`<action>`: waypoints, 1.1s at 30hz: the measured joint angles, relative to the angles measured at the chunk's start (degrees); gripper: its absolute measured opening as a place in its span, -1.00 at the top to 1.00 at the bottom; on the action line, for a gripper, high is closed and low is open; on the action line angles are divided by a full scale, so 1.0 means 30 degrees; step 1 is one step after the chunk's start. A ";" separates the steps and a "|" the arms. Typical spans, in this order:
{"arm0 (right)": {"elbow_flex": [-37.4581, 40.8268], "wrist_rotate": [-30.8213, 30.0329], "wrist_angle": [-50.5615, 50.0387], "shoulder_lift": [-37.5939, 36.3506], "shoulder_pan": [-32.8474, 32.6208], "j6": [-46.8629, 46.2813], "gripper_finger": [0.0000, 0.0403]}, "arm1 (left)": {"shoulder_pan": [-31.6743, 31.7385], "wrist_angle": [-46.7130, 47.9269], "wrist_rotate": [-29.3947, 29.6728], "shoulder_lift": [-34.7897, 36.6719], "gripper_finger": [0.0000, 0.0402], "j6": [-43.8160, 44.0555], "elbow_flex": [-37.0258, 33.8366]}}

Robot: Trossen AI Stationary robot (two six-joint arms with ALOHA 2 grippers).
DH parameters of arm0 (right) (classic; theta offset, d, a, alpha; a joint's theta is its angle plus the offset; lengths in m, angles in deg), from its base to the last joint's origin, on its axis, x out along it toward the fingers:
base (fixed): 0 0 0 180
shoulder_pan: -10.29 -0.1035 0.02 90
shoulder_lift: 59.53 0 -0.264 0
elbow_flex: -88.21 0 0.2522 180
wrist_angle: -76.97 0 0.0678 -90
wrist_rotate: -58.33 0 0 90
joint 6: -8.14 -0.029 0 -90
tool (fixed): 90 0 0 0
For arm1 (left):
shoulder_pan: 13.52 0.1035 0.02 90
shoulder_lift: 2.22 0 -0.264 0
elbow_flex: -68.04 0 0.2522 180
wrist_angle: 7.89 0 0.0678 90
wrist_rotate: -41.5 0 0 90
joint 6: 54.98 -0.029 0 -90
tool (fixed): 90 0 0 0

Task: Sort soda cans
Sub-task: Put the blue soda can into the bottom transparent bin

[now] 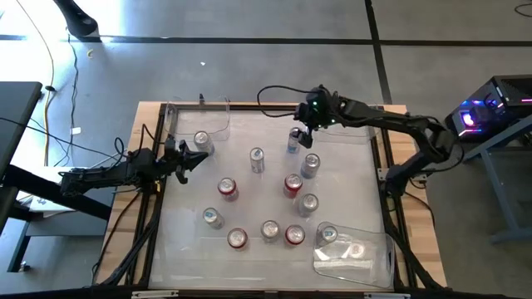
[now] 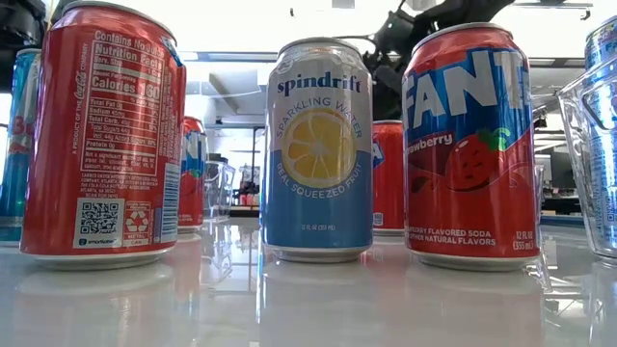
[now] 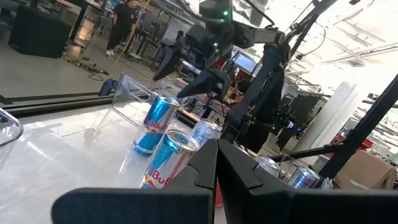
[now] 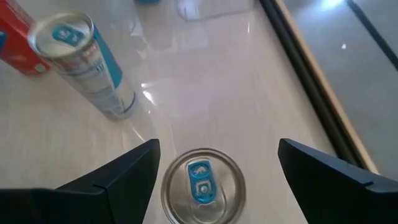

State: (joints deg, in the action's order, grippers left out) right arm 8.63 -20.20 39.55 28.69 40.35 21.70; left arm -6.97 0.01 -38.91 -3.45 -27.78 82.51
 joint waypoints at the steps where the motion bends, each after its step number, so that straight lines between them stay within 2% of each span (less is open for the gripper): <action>1: 0.0000 0.0007 0.0000 0.0173 0.0000 0.0000 -0.61 | 0.0001 0.0002 0.0000 0.0003 1.00 0.0000 0.0000; 15: 0.0000 -0.0305 -0.0403 0.2021 -0.0029 0.0123 -0.61 | 0.0003 0.0028 0.0015 0.0006 1.00 -0.0102 0.0000; 33: 0.0000 -0.0328 -0.0430 0.2073 -0.0029 0.0160 -0.60 | 0.0002 0.0028 0.0015 0.0005 1.00 -0.0126 0.0000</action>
State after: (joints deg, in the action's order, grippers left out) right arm 8.63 -21.19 38.26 34.91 40.26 22.18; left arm -6.97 0.09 -38.87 -3.44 -28.16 82.51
